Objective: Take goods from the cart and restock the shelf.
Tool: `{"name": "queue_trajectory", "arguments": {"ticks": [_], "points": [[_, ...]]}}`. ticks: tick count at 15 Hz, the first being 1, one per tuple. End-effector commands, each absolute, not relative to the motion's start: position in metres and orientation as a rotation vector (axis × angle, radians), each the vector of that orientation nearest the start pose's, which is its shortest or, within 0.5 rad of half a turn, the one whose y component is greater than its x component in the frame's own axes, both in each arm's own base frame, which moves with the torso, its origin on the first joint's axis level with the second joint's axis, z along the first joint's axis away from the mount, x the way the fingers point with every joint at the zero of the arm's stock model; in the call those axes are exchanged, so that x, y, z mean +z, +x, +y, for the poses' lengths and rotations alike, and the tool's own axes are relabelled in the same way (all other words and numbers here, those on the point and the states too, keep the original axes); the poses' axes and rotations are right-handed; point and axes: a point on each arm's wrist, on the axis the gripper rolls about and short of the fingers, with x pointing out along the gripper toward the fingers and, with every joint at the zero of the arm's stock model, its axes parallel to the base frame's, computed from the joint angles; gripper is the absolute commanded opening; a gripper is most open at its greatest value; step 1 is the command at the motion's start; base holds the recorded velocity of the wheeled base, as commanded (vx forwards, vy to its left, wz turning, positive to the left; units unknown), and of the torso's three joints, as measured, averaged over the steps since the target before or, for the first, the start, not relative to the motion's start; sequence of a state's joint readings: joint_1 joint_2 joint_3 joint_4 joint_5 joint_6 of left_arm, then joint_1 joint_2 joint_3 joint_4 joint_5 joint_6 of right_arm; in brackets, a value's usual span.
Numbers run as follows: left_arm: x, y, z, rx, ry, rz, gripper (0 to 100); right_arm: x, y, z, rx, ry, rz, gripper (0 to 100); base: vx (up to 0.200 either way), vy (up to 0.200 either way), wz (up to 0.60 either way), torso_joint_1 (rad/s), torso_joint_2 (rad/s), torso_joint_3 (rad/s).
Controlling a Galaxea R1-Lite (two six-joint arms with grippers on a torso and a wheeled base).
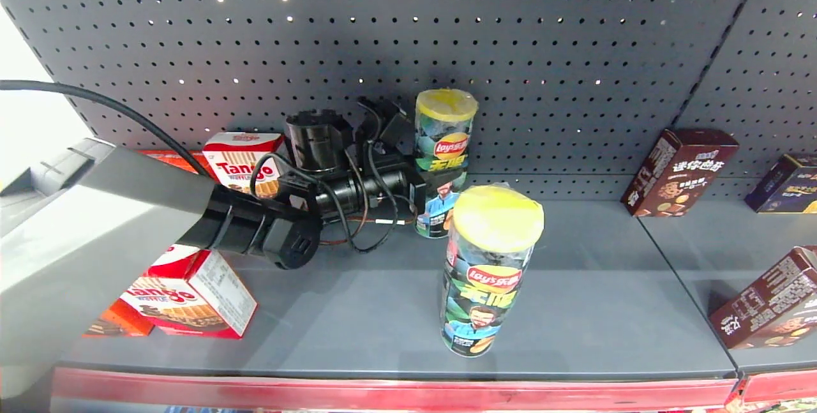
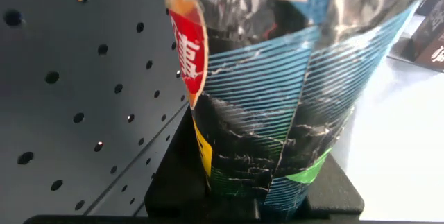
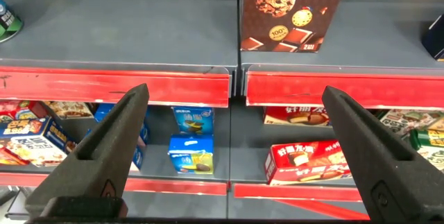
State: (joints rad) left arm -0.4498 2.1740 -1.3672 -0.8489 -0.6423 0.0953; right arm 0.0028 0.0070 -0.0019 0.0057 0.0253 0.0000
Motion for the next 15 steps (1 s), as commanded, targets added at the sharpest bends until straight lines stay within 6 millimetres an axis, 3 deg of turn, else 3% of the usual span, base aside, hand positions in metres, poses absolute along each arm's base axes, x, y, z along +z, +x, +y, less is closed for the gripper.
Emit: {"name": "queue_trajectory", "arguments": {"ticks": [1,13,14,15], "points": [[0.172,0.397,-0.207,-1.091,0.089,-0.089,0,0.076,-0.022,0.001,0.029,0.000,0.012,100,0.000,0.000,0.00,0.000,0.00,0.000],[0.161,0.407,-0.210,-1.059,0.088,-0.076,0,0.076,-0.022,0.001,0.029,0.000,0.012,100,0.000,0.000,0.00,0.000,0.00,0.000],[0.161,0.407,-0.211,-1.059,0.088,-0.076,100,0.076,-0.022,0.001,0.029,0.000,0.012,100,0.000,0.000,0.00,0.000,0.00,0.000],[0.162,0.407,-0.210,-1.058,0.088,-0.074,100,0.075,-0.022,0.001,0.029,0.000,0.014,100,0.000,0.000,0.00,0.000,0.00,0.000]]}}
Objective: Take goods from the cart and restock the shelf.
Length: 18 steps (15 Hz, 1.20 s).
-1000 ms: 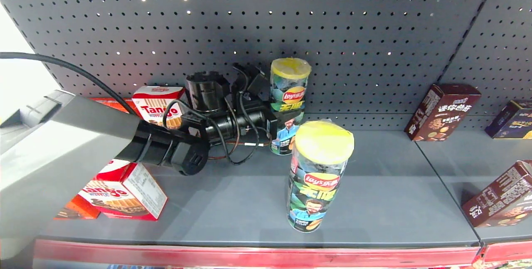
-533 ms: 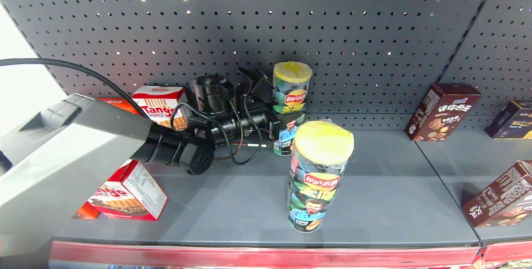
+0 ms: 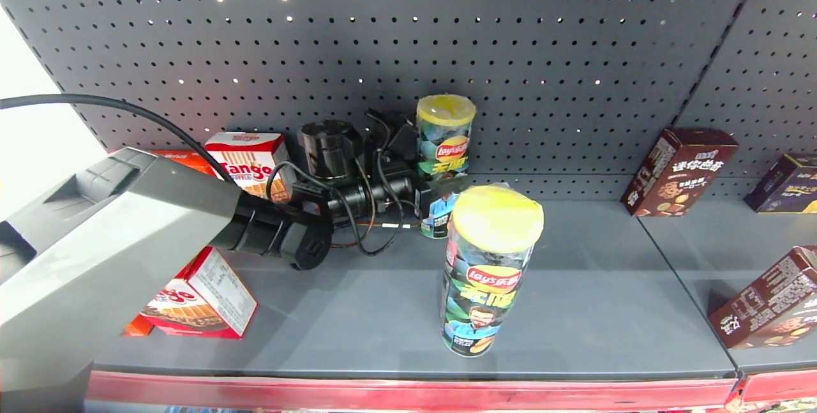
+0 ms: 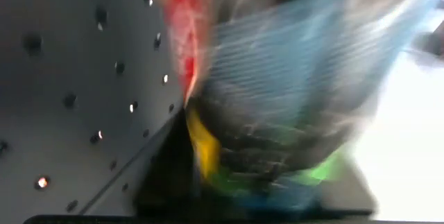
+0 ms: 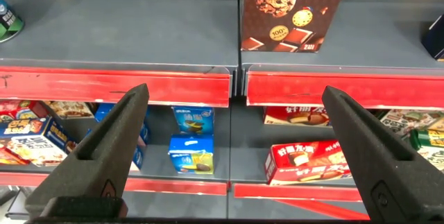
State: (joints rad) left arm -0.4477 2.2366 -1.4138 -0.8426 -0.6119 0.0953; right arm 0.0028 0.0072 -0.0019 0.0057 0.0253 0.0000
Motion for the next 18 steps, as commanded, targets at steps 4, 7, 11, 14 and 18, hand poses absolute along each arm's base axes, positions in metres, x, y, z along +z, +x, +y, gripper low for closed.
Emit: {"name": "queue_trajectory", "arguments": {"ticks": [4,7,11,14,18], "points": [[0.167,0.406,-0.205,-1.054,0.087,-0.058,100,0.075,-0.022,0.001,0.029,0.000,0.014,100,0.000,0.000,0.00,0.000,0.00,0.000],[0.185,0.397,-0.195,-1.043,0.098,-0.008,100,0.075,-0.022,0.001,0.029,0.000,0.014,100,0.000,0.000,0.00,0.000,0.00,0.000],[0.203,0.384,-0.179,-1.033,0.172,0.083,100,0.075,-0.022,0.001,0.029,0.000,0.014,100,0.000,0.000,0.00,0.000,0.00,0.000],[0.211,0.381,-0.168,-1.021,0.217,0.117,100,0.075,-0.022,0.001,0.028,0.000,0.014,100,0.000,0.000,0.00,0.000,0.00,0.000],[0.216,0.375,-0.167,-1.023,0.219,0.138,100,0.076,-0.022,0.001,0.029,0.000,0.012,100,0.000,0.000,0.00,0.000,0.00,0.000]]}}
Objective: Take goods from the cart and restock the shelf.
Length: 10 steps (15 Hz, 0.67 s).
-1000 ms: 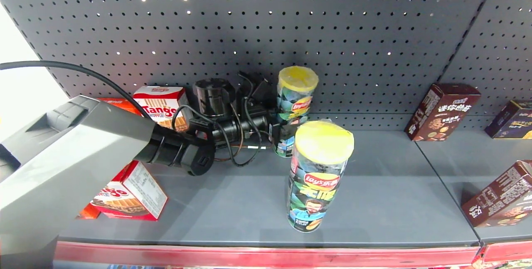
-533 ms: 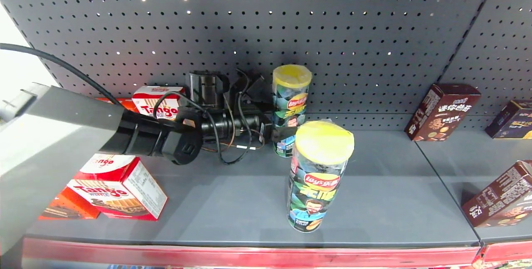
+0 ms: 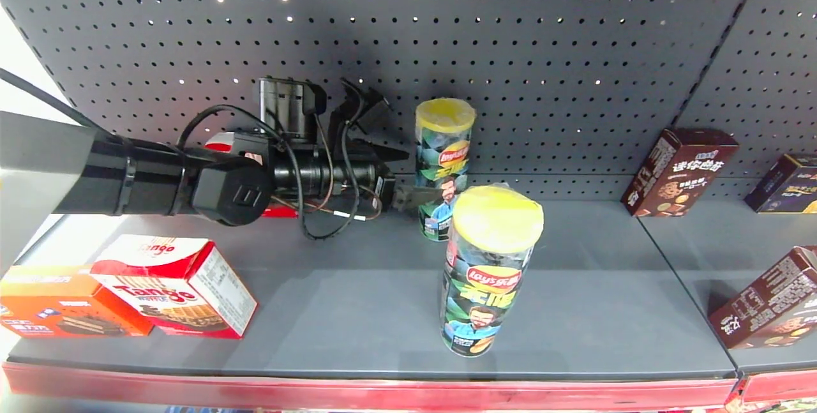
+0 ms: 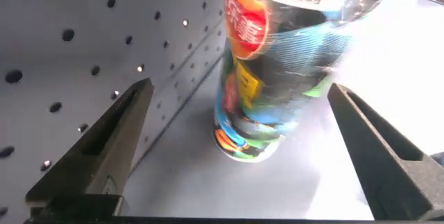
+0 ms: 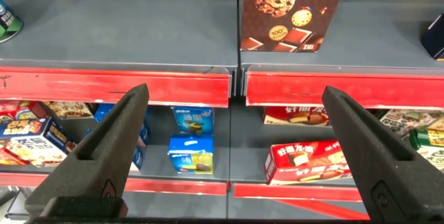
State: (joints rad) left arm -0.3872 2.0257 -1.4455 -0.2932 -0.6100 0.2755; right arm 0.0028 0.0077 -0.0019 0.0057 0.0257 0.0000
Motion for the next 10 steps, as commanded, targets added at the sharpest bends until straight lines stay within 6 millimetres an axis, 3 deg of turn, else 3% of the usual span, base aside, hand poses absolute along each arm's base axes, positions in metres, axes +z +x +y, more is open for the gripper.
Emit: {"name": "queue_trajectory", "arguments": {"ticks": [1,10], "points": [[0.217,0.373,-0.166,-1.013,0.234,0.162,100,0.075,-0.022,0.001,0.029,0.000,0.014,100,0.000,0.000,0.00,0.000,0.00,0.000],[0.236,0.375,-0.170,-0.835,0.369,0.183,100,0.075,-0.022,0.001,0.029,0.000,0.014,100,0.000,0.000,0.00,0.000,0.00,0.000]]}}
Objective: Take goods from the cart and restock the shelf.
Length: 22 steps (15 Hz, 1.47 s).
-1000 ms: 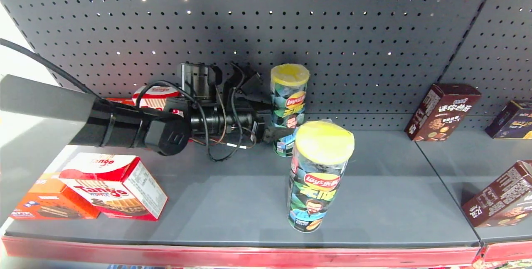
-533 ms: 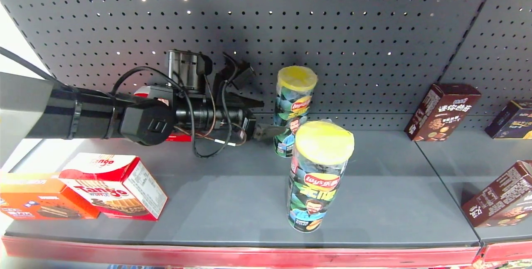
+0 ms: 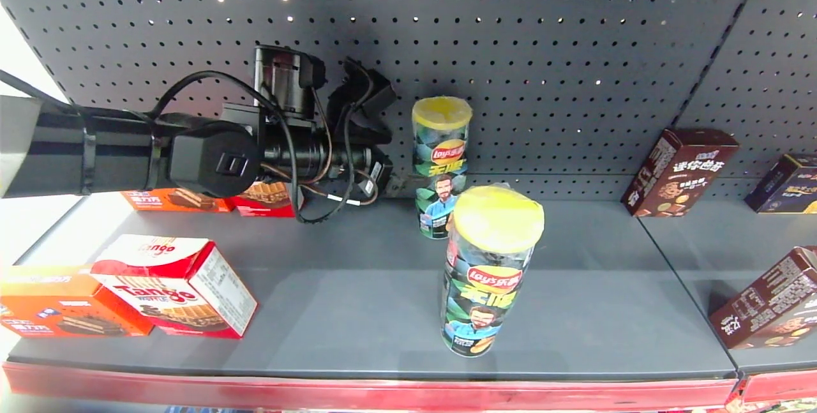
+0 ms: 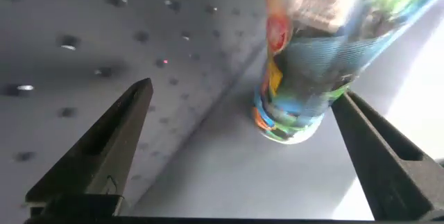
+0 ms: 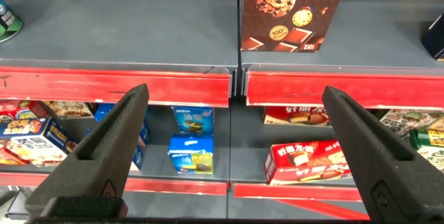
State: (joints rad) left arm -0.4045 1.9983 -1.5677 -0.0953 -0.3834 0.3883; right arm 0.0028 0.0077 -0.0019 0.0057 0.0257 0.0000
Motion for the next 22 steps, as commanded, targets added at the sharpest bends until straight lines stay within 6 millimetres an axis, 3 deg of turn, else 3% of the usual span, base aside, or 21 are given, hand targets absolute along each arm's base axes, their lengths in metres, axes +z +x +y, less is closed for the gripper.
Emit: {"name": "queue_trajectory", "arguments": {"ticks": [1,11,15,18,22], "points": [[0.235,0.375,-0.171,-0.836,0.369,0.186,100,0.075,-0.022,0.001,0.029,0.000,0.014,100,0.000,0.000,0.00,0.000,0.00,0.000],[0.234,0.377,-0.165,-0.777,0.379,0.195,100,0.075,-0.022,0.001,0.029,0.000,0.014,100,0.000,0.000,0.00,0.000,0.00,0.000],[0.249,0.366,-0.160,-0.701,0.396,0.179,100,0.075,-0.022,0.001,0.029,0.000,0.014,100,0.000,0.000,0.00,0.000,0.00,0.000],[0.241,0.364,-0.151,-0.616,0.554,0.185,100,0.075,-0.022,0.001,0.029,0.000,0.014,100,0.000,0.000,0.00,0.000,0.00,0.000],[0.239,0.357,-0.152,-0.567,0.583,0.206,100,0.076,-0.022,0.001,0.029,0.000,0.012,100,0.000,0.000,0.00,0.000,0.00,0.000]]}}
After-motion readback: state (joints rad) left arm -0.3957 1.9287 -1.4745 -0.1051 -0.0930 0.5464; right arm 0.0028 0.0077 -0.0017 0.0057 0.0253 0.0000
